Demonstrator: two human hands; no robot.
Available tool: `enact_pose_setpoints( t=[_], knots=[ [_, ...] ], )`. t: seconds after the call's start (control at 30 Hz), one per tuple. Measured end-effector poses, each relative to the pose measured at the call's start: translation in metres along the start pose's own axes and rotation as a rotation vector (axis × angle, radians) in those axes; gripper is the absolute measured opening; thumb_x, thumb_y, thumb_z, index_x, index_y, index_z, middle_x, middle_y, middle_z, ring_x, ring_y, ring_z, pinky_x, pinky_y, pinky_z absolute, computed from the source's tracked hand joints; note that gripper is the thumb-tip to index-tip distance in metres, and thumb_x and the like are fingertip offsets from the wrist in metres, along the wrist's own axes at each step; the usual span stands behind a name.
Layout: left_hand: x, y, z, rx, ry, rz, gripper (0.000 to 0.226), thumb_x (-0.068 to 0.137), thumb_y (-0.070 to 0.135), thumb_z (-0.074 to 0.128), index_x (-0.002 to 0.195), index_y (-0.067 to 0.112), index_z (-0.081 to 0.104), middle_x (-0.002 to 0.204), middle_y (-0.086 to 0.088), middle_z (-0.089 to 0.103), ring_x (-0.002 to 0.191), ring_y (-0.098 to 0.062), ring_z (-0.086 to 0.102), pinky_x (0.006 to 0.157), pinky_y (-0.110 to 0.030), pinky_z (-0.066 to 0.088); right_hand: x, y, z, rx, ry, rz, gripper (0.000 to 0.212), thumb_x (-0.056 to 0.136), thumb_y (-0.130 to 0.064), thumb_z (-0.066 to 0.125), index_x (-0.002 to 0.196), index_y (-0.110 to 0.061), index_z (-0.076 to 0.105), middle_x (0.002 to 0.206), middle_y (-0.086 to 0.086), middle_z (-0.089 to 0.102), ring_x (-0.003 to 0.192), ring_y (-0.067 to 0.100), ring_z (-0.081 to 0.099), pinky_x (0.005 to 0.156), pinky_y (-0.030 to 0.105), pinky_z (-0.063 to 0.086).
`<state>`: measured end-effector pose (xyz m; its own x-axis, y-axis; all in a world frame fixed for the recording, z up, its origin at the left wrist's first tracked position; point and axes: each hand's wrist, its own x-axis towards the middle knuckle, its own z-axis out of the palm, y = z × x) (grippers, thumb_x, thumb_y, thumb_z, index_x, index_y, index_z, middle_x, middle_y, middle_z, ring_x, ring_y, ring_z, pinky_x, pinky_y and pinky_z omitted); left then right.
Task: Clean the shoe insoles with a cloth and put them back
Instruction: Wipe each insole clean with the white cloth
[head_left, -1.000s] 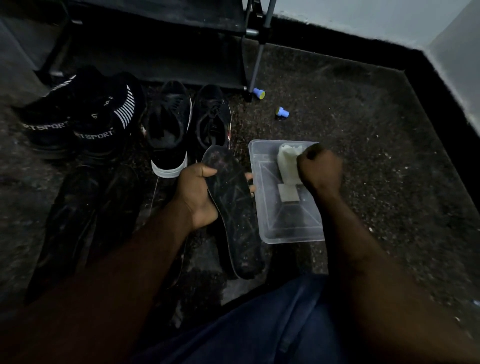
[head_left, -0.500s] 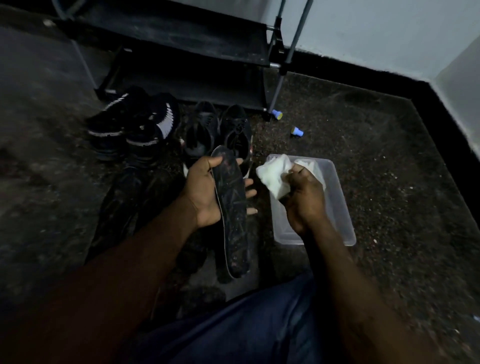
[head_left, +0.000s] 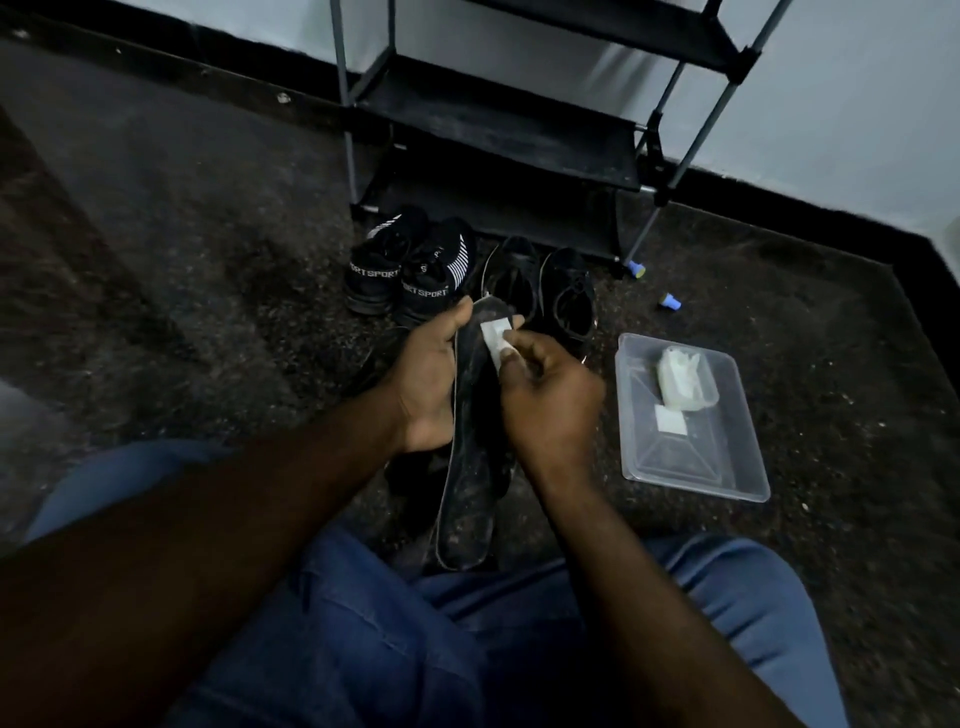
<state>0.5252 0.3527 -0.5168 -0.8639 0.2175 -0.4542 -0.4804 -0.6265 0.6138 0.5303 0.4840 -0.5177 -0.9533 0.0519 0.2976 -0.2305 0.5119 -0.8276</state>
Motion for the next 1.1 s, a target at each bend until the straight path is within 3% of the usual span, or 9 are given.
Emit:
enact_pose_setpoints(
  t=[0.07,0.17,0.4,0.57,0.67,0.77,0.87,1.0,1.1],
  knots=[
    [0.000,-0.002,0.000,-0.021,0.011,0.011,0.068,0.100,0.061,0.039,0.141,0.013,0.063,0.120,-0.013,0.071,0.106,-0.026,0.068,0.092,-0.038,0.054,-0.004,-0.001,0.007,-0.049,-0.004,-0.090,0.021,0.089,-0.019,0.075,0.110,-0.019,0.079,0.102,-0.003,0.078,0.092,0.012,0.072,0.086,0.025,0.055],
    [0.008,-0.003,0.008,-0.017,0.034,0.043,0.064,0.099,0.057,0.040,0.134,0.013,0.069,0.132,-0.016,0.068,0.116,-0.028,0.064,0.096,-0.037,0.054,-0.002,0.004,0.011,-0.203,0.038,-0.214,0.027,0.087,-0.011,0.073,0.113,-0.014,0.077,0.102,0.004,0.076,0.092,0.021,0.070,0.085,0.025,0.050],
    [0.029,-0.013,0.015,0.015,0.017,-0.010,0.067,0.094,0.057,0.049,0.138,0.009,0.063,0.126,-0.017,0.066,0.112,-0.032,0.063,0.092,-0.039,0.051,0.028,0.004,0.012,-0.112,0.156,-0.013,0.024,0.091,-0.018,0.069,0.113,-0.020,0.079,0.108,-0.003,0.077,0.097,0.010,0.072,0.092,0.031,0.057],
    [0.042,-0.011,0.008,0.048,0.054,0.009,0.066,0.086,0.062,0.057,0.129,0.014,0.070,0.130,-0.010,0.070,0.122,-0.027,0.066,0.107,-0.041,0.048,0.024,0.003,0.021,-0.143,0.036,-0.164,0.027,0.089,-0.007,0.068,0.111,-0.017,0.080,0.102,-0.001,0.076,0.090,0.006,0.068,0.083,0.007,0.047],
    [0.043,-0.015,0.010,0.036,0.075,0.017,0.061,0.098,0.059,0.048,0.131,0.013,0.069,0.123,-0.013,0.072,0.112,-0.027,0.068,0.093,-0.036,0.054,0.037,0.013,0.017,-0.226,0.051,-0.177,0.028,0.085,-0.005,0.068,0.107,-0.015,0.081,0.099,0.002,0.077,0.088,0.014,0.070,0.081,0.012,0.046],
    [0.043,-0.019,0.014,0.019,0.053,0.014,0.059,0.101,0.058,0.044,0.138,0.017,0.065,0.136,-0.015,0.067,0.115,-0.028,0.065,0.092,-0.038,0.054,0.052,0.020,0.012,-0.285,0.120,-0.095,0.026,0.086,-0.007,0.067,0.106,-0.015,0.082,0.100,0.006,0.077,0.089,0.021,0.071,0.079,0.010,0.038],
    [0.041,-0.017,0.016,-0.003,0.059,0.018,0.054,0.102,0.058,0.044,0.134,0.022,0.068,0.126,-0.010,0.072,0.112,-0.025,0.069,0.086,-0.035,0.055,0.047,0.016,0.017,-0.271,0.072,-0.125,0.026,0.088,-0.009,0.066,0.108,-0.015,0.081,0.099,0.007,0.075,0.088,0.015,0.067,0.077,0.007,0.036],
    [0.038,-0.011,0.015,-0.020,0.065,0.065,0.053,0.104,0.057,0.042,0.129,0.022,0.071,0.122,-0.003,0.075,0.115,-0.019,0.069,0.093,-0.034,0.054,0.034,0.012,0.022,-0.279,-0.029,-0.267,0.028,0.091,-0.010,0.064,0.113,-0.016,0.080,0.092,0.004,0.067,0.079,0.010,0.059,0.072,0.012,0.037],
    [0.036,-0.012,0.016,0.006,0.043,0.048,0.055,0.103,0.059,0.040,0.136,0.024,0.067,0.130,-0.009,0.070,0.117,-0.025,0.066,0.098,-0.038,0.052,0.050,0.019,0.013,-0.324,0.047,-0.214,0.027,0.090,-0.014,0.062,0.109,-0.015,0.081,0.093,0.008,0.068,0.077,0.021,0.065,0.068,0.017,0.037]
  ],
)
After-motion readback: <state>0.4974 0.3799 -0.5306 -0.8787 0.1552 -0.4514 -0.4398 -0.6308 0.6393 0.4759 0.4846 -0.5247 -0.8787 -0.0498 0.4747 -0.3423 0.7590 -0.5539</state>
